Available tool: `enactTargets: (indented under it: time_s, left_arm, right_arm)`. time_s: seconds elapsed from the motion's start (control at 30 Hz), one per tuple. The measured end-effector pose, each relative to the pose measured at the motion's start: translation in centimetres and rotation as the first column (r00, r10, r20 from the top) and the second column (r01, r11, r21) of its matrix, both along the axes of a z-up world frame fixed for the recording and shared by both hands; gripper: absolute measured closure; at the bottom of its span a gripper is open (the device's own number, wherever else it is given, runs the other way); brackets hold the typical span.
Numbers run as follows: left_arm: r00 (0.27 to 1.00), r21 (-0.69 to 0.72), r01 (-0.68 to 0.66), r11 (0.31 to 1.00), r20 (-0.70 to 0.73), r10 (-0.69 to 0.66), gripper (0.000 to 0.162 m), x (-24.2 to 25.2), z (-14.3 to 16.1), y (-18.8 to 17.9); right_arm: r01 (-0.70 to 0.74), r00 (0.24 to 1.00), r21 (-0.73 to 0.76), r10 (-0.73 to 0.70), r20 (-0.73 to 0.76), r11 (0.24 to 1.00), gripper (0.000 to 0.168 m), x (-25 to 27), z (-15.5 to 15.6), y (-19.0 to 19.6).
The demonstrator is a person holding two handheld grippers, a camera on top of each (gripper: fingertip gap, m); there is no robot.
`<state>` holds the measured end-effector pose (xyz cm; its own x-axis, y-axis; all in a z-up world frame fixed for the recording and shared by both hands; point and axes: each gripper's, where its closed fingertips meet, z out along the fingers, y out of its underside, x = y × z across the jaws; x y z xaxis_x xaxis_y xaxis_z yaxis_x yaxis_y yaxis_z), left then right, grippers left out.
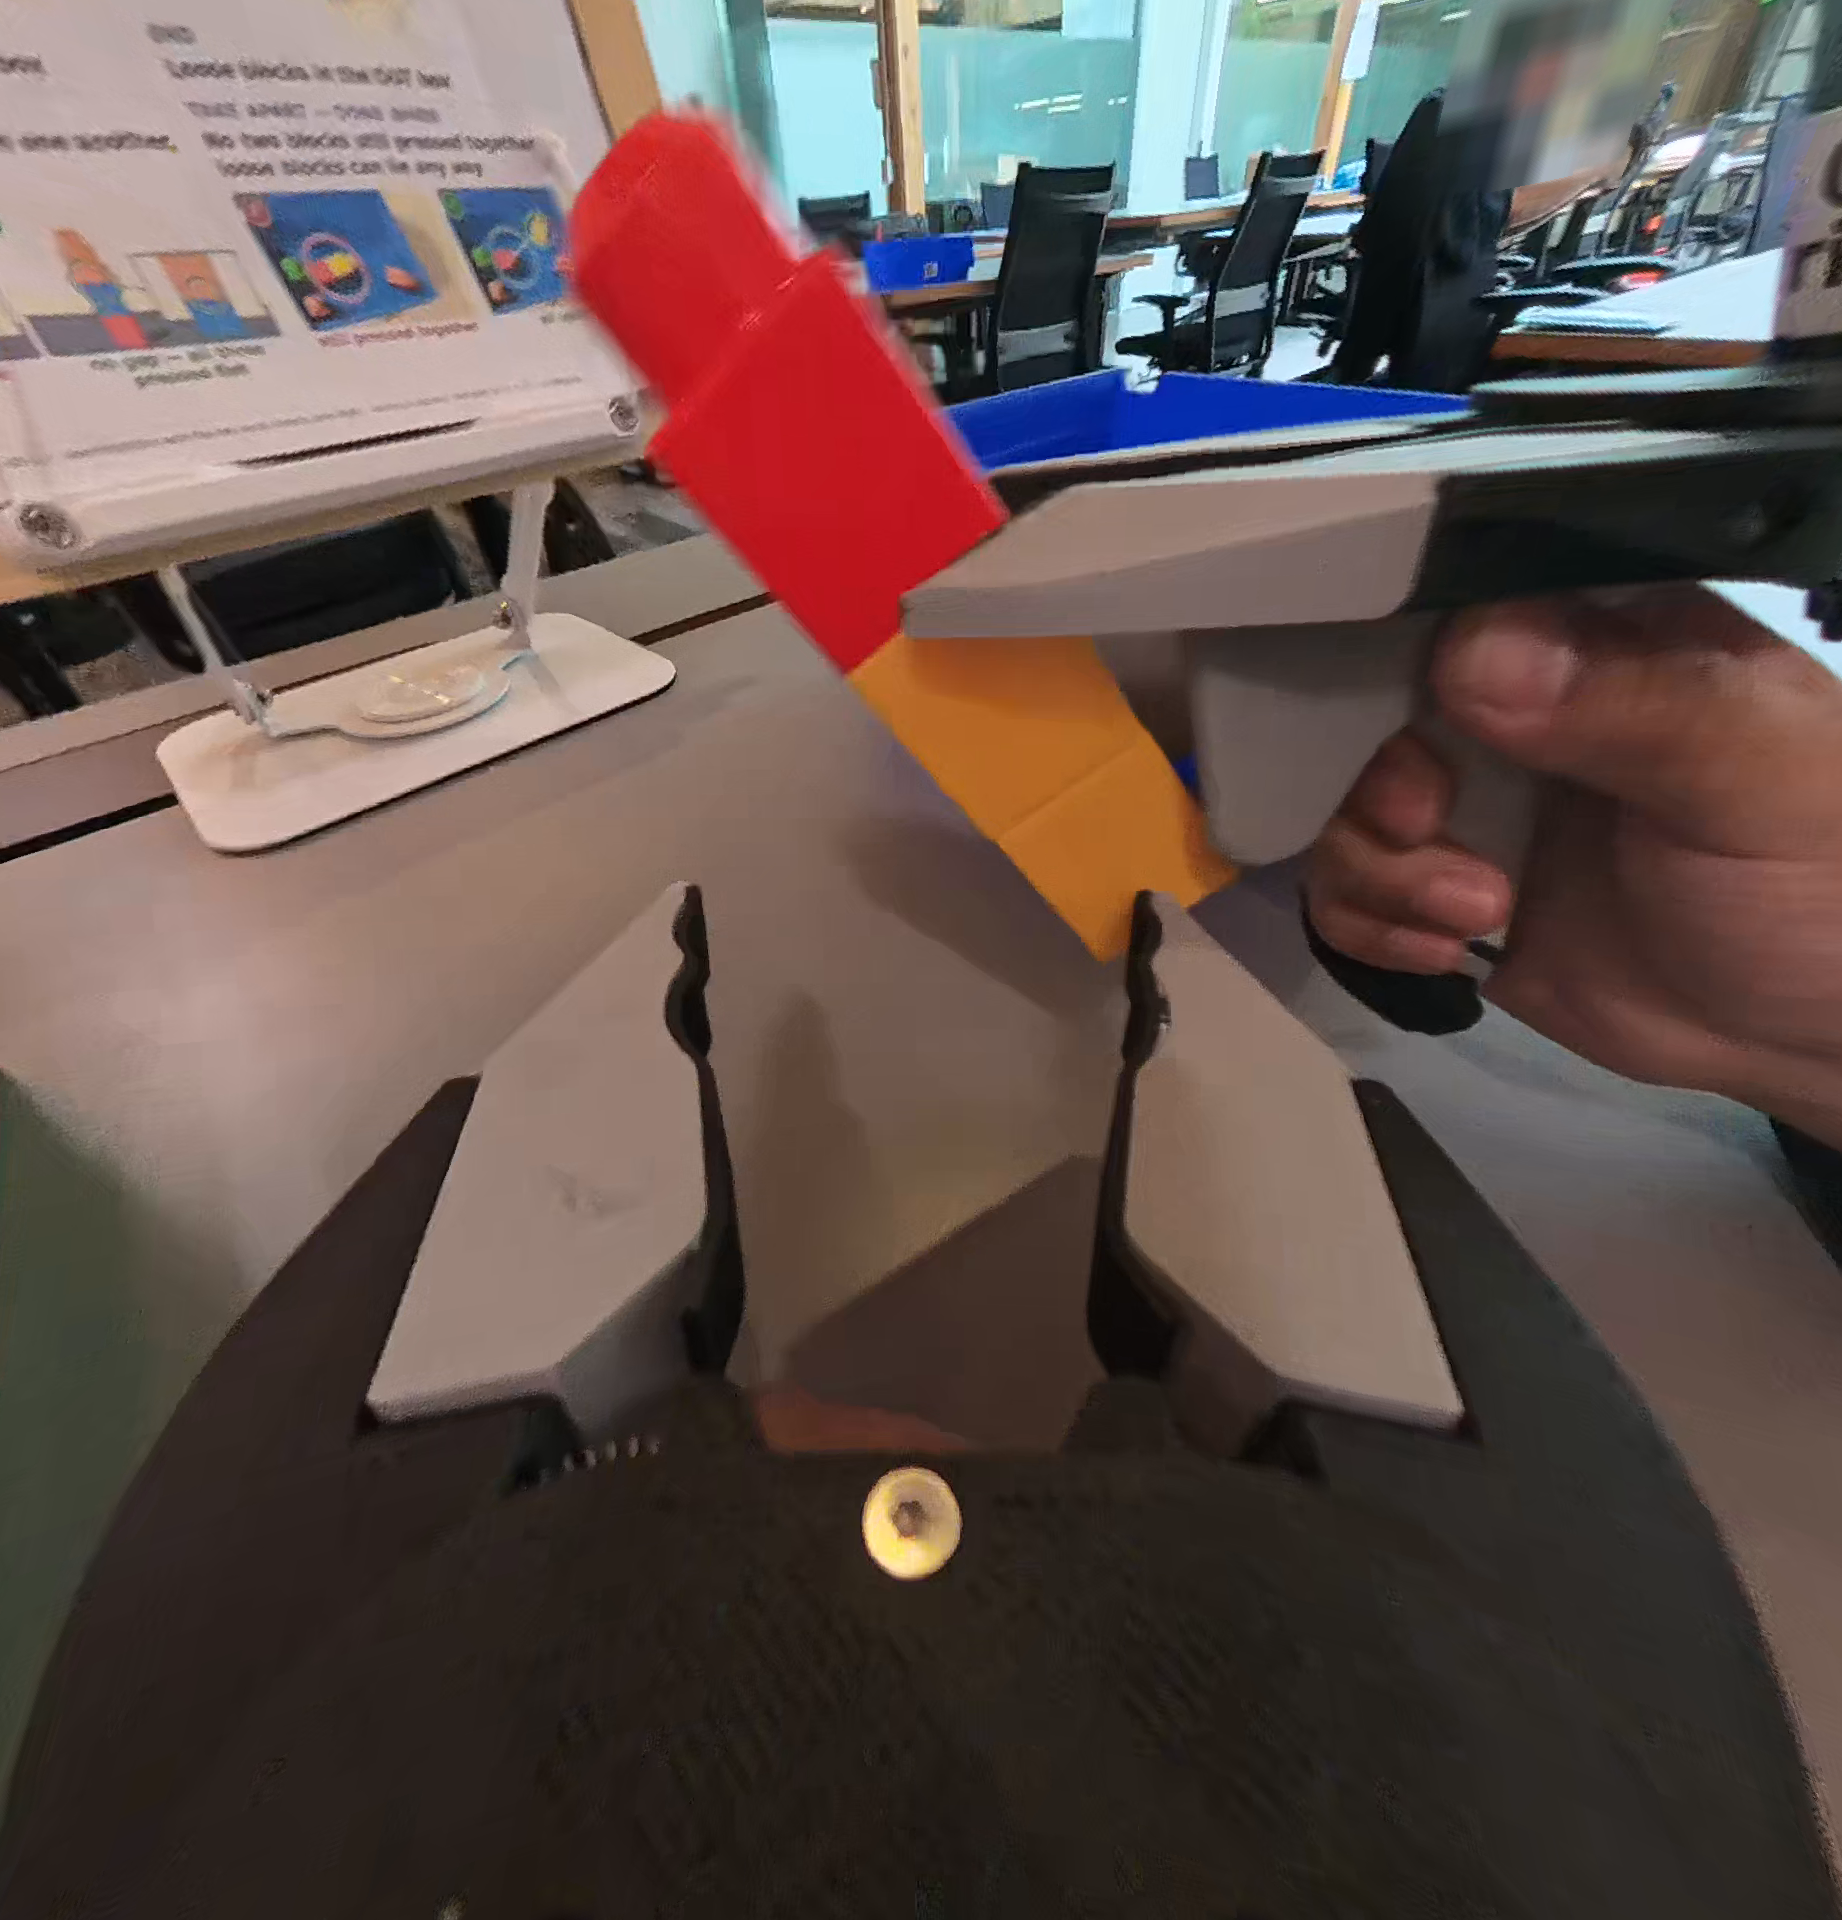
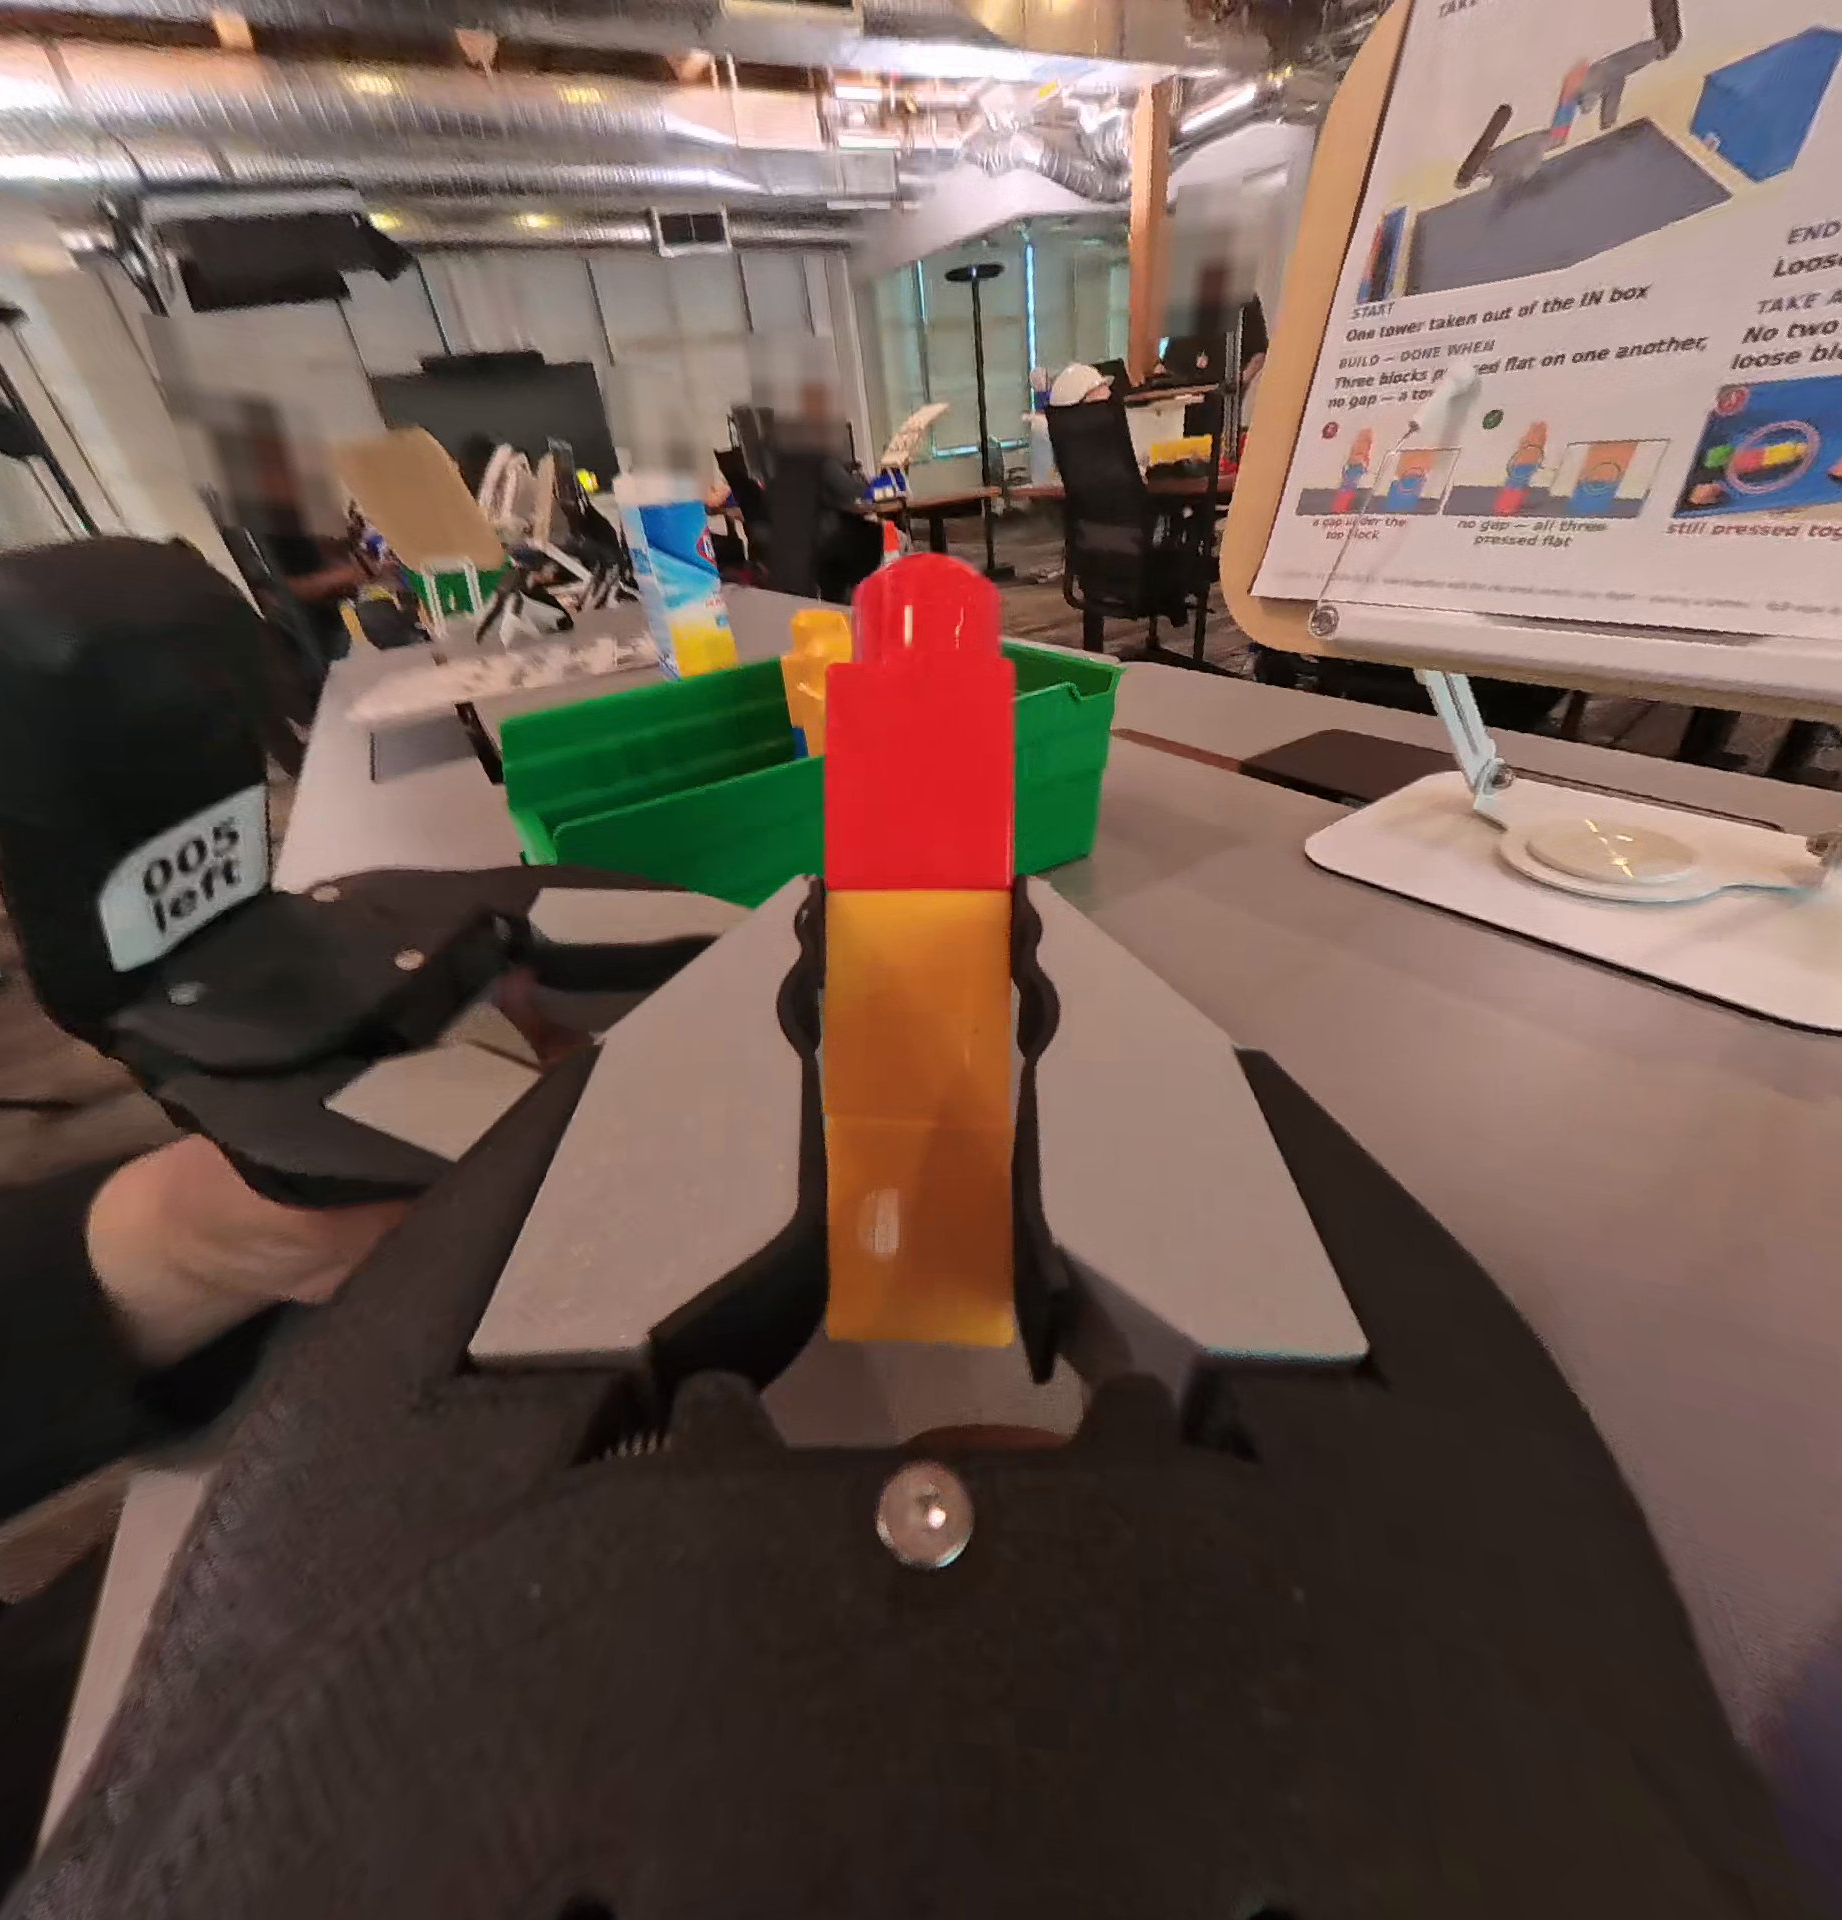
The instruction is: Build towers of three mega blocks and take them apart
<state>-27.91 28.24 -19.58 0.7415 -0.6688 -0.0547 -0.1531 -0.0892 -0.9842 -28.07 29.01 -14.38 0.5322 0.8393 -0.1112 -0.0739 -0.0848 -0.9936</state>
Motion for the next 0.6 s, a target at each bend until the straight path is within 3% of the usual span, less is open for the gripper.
enactTargets:
  time_s: [0.17,0.33,0.6]
  left_arm:
    - [0.999,0.037,0.039,0.999,0.02,-0.04,0.084,2.2,0.6,0.1]
    - [0.99,0.025,0.109,0.994,0.086,-0.111,0.081,2.7,1.0,-0.6]
    - [0.957,0.064,0.25,0.966,0.134,-0.256,0.093,3.3,1.8,-3.0]
  right_arm:
    - [0.045,0.996,-0.055,-0.049,-0.07,0.997,0.136,1.2,0.1,1.2]
    - [-0.012,0.983,-0.121,-0.01,-0.182,0.993,0.136,1.7,0.7,1.3]
    - [-0.214,0.963,-0.087,0.196,-0.184,0.973,0.136,0.1,1.4,-1.7]
